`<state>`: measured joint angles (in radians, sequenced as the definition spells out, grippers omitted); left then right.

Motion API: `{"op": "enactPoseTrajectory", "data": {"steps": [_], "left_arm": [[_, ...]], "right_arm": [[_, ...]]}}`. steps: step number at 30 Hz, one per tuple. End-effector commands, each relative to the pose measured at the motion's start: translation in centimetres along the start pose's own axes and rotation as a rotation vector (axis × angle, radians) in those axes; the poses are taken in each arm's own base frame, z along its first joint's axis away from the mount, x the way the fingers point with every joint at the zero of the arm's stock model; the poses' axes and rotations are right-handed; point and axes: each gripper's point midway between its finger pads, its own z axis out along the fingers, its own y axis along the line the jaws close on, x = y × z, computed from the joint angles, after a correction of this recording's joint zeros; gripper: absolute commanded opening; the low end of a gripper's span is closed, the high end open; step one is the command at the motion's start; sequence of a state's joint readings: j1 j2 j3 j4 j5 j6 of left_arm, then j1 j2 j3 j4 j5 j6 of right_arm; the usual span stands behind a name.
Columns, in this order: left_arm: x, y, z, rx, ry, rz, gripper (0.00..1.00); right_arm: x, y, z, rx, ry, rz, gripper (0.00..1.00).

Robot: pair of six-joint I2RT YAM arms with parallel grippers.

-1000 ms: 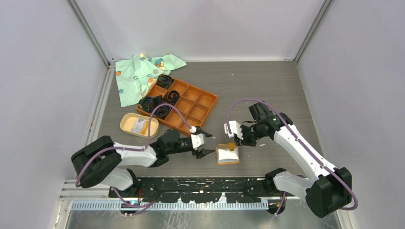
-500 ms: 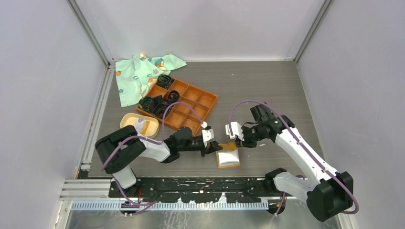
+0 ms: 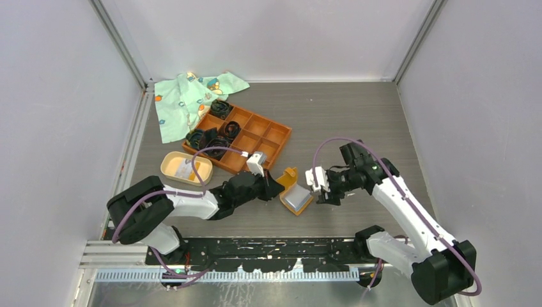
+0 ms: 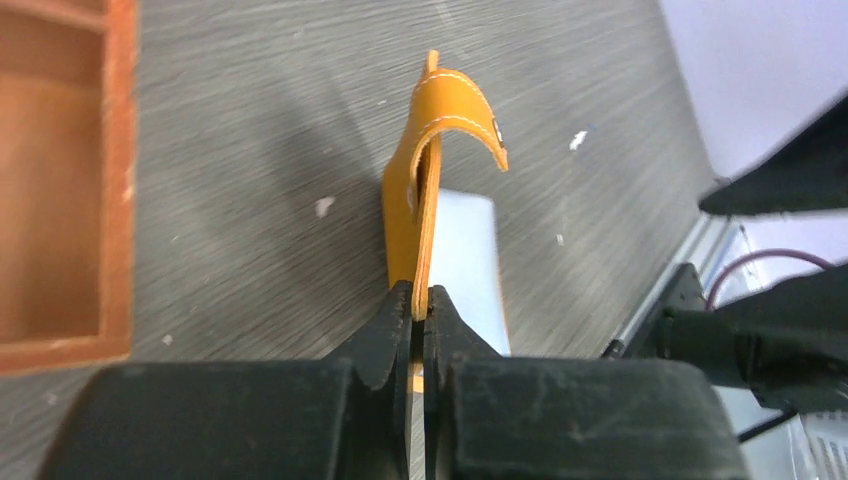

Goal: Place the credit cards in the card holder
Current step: Open the card holder at the center of the board.

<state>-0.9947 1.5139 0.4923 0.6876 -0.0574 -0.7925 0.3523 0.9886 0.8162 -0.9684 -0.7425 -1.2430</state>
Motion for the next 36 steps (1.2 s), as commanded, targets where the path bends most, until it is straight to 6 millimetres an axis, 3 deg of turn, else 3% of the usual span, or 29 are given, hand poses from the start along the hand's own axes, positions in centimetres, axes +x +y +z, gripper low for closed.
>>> {"op": "enactPoseTrajectory", "data": {"steps": [1, 7, 11, 13, 16, 20, 30, 36], "left_arm": [[-1.1, 0.9, 0.3, -0.126, -0.036, -0.125, 0.00], [-0.8, 0.6, 0.5, -0.114, -0.012, -0.088, 0.00], [-0.7, 0.6, 0.4, -0.115, 0.002, -0.076, 0.00], [-0.6, 0.4, 0.6, -0.113, 0.014, -0.078, 0.00], [-0.3, 0.3, 0.8, -0.115, 0.033, -0.092, 0.00], [-0.1, 0.2, 1.2, -0.123, 0.047, -0.108, 0.00], [-0.2, -0.1, 1.7, -0.137, 0.066, -0.136, 0.00], [0.1, 0.0, 1.9, -0.148, 0.073, -0.154, 0.00]], "right_arm": [[1.7, 1.8, 2.1, -0.113, 0.030, -0.160, 0.60], [3.3, -1.4, 4.3, -0.005, 0.159, -0.237, 0.50], [3.9, -3.0, 5.3, 0.066, 0.216, -0.259, 0.49], [3.9, -3.2, 5.8, 0.081, 0.229, -0.269, 0.54], [3.9, -2.8, 6.2, 0.072, 0.231, -0.277, 0.65], [3.2, -0.7, 7.0, -0.024, 0.183, -0.282, 0.72], [1.5, -0.2, 9.2, -0.024, 0.164, -0.228, 0.73], [1.5, -0.5, 9.9, 0.002, 0.188, -0.226, 0.74]]}}
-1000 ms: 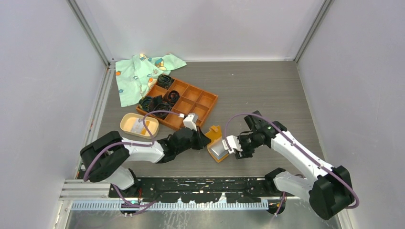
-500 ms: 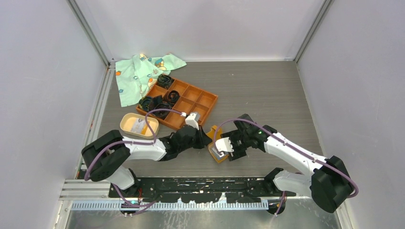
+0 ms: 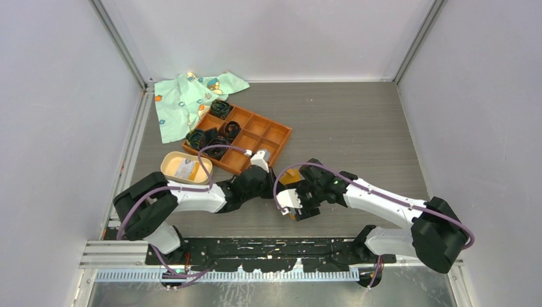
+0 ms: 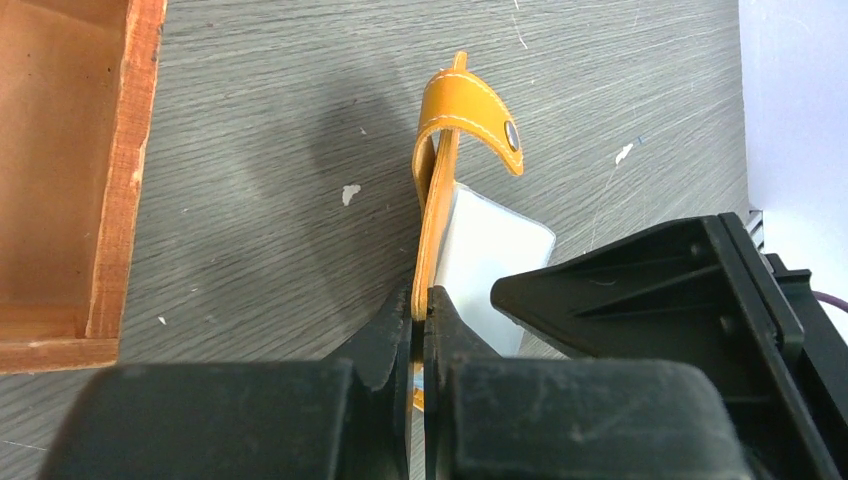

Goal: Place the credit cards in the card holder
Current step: Open the card holder at the center of the board.

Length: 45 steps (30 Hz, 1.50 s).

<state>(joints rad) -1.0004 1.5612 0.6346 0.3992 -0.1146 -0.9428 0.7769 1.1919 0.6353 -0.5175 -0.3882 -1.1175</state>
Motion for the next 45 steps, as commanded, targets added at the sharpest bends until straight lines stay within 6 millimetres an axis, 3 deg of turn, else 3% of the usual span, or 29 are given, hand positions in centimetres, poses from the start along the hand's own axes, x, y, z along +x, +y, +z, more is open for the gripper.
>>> {"op": "enactPoseTrajectory", "data": {"steps": [1, 17, 30, 45], "left_arm": [[-0.8, -1.6, 0.3, 0.031, -0.015, -0.024, 0.00], [-0.6, -1.6, 0.4, 0.031, -0.003, -0.053, 0.00], [-0.5, -1.9, 0.4, 0.041, 0.007, -0.059, 0.00], [-0.1, -1.3, 0.7, 0.028, 0.020, -0.047, 0.00]], "right_arm": [[-0.8, -1.9, 0.0, 0.079, -0.007, 0.013, 0.74], [-0.7, -0.8, 1.0, 0.039, 0.017, -0.003, 0.83], [-0.3, -1.8, 1.6, 0.096, 0.064, -0.004, 0.84], [-1.0, -4.2, -1.2, 0.217, 0.055, 0.019, 0.71]]}}
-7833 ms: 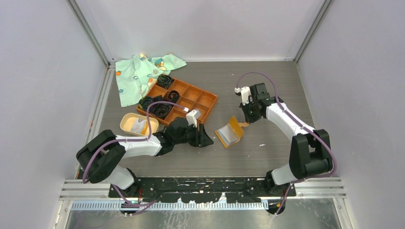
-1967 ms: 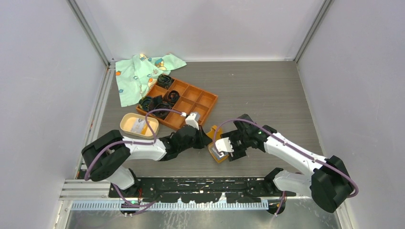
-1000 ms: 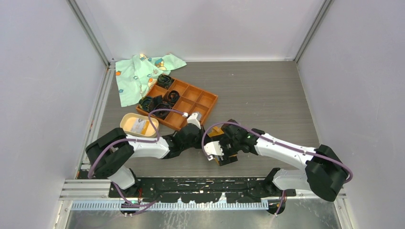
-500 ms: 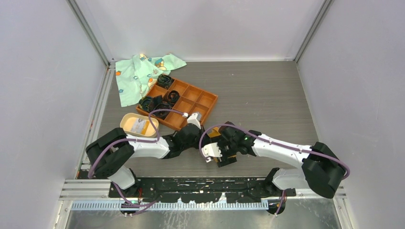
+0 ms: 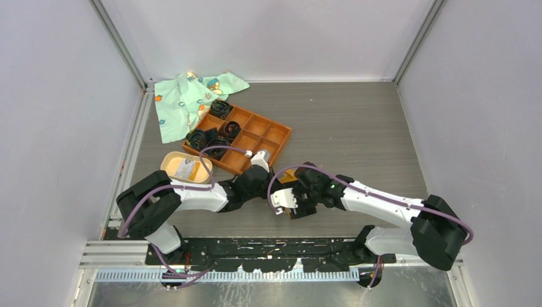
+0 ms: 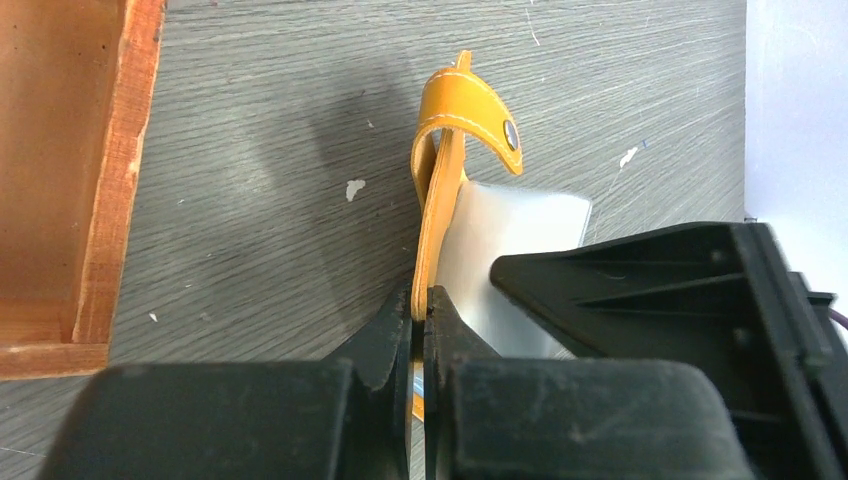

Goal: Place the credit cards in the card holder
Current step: Open the card holder at the center of the board.

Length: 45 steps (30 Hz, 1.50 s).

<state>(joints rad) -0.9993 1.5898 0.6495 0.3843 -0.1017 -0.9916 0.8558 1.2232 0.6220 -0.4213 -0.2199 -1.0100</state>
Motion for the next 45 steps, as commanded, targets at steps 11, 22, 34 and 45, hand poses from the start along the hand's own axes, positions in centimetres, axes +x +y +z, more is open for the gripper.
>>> {"op": "enactPoseTrajectory", "data": {"steps": [11, 22, 34, 45], "left_arm": [[-0.5, -2.0, 0.5, 0.071, 0.012, 0.007, 0.00], [-0.2, -2.7, 0.9, 0.103, 0.036, 0.033, 0.00], [-1.9, -4.0, 1.3, 0.149, 0.045, 0.078, 0.16], [-9.4, -4.7, -2.6, 0.144, -0.122, 0.215, 0.44]], "right_arm": [[-1.1, -3.9, -3.1, 0.160, -0.057, 0.035, 0.70], [-0.7, -4.8, -3.9, 0.197, -0.061, 0.081, 0.55], [-0.5, -2.5, -3.2, 0.056, -0.057, 0.071, 0.09], [2.3, -6.6, -5.6, 0.190, -0.012, 0.494, 0.01]]}}
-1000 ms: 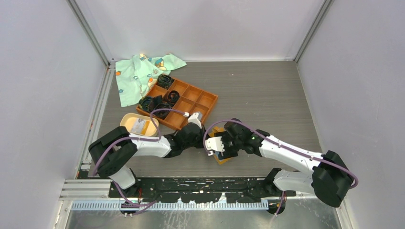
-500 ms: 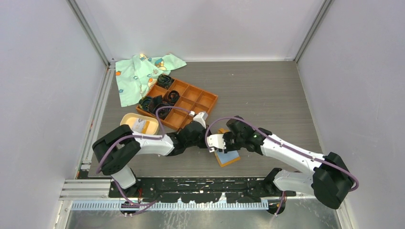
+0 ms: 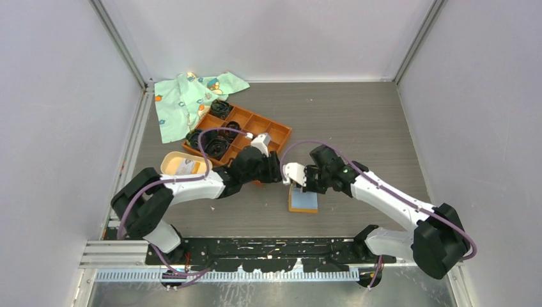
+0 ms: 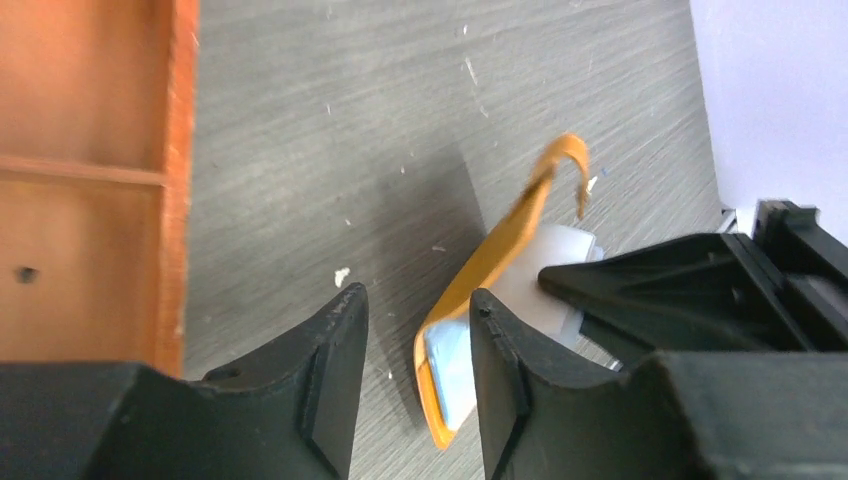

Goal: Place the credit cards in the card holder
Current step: Open the card holder at the center of the board.

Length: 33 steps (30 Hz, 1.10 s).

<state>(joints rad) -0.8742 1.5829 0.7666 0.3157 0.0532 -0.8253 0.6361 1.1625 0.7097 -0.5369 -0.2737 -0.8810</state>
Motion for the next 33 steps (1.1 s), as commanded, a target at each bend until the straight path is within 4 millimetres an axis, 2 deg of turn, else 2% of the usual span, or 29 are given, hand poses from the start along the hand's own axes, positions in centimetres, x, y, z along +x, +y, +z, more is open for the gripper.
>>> {"op": "enactPoseTrajectory", "data": {"steps": [1, 4, 10, 14, 16, 21, 25, 30, 33], "left_arm": [[-5.2, -3.3, -3.1, 0.073, -0.127, 0.144, 0.44], [-5.3, -4.0, -4.5, 0.107, -0.125, 0.203, 0.42], [-3.4, -4.5, -6.0, 0.202, -0.094, 0.207, 0.38], [-2.8, -4.8, -6.6, 0.247, -0.105, 0.194, 0.37], [-2.6, -4.9, -6.8, 0.264, -0.107, 0.189, 0.36], [-1.5, -6.1, -6.3, 0.306, -0.088, 0.191, 0.35], [-0.6, -7.8, -4.8, 0.332, -0.063, 0.206, 0.33], [0.3, -10.2, -2.5, 0.365, -0.027, 0.225, 0.30], [1.1, -10.7, -1.1, 0.365, 0.000, 0.230, 0.29]], "right_arm": [[-1.0, -3.6, -1.4, 0.096, -0.001, 0.254, 0.01], [0.3, -4.3, -1.2, 0.075, 0.072, 0.451, 0.01], [3.6, -5.2, -1.1, -0.028, 0.170, 0.799, 0.01], [6.2, -5.5, -1.1, -0.056, 0.218, 0.980, 0.16], [7.4, -5.6, -1.2, -0.055, 0.234, 1.042, 0.30], [10.6, -6.9, -2.1, 0.084, 0.318, 1.052, 0.47], [11.2, -7.4, -2.9, 0.140, 0.334, 1.030, 0.55], [11.4, -8.2, -4.1, 0.209, 0.326, 0.980, 0.56], [10.4, -8.3, -4.5, 0.203, 0.274, 0.955, 0.50]]}}
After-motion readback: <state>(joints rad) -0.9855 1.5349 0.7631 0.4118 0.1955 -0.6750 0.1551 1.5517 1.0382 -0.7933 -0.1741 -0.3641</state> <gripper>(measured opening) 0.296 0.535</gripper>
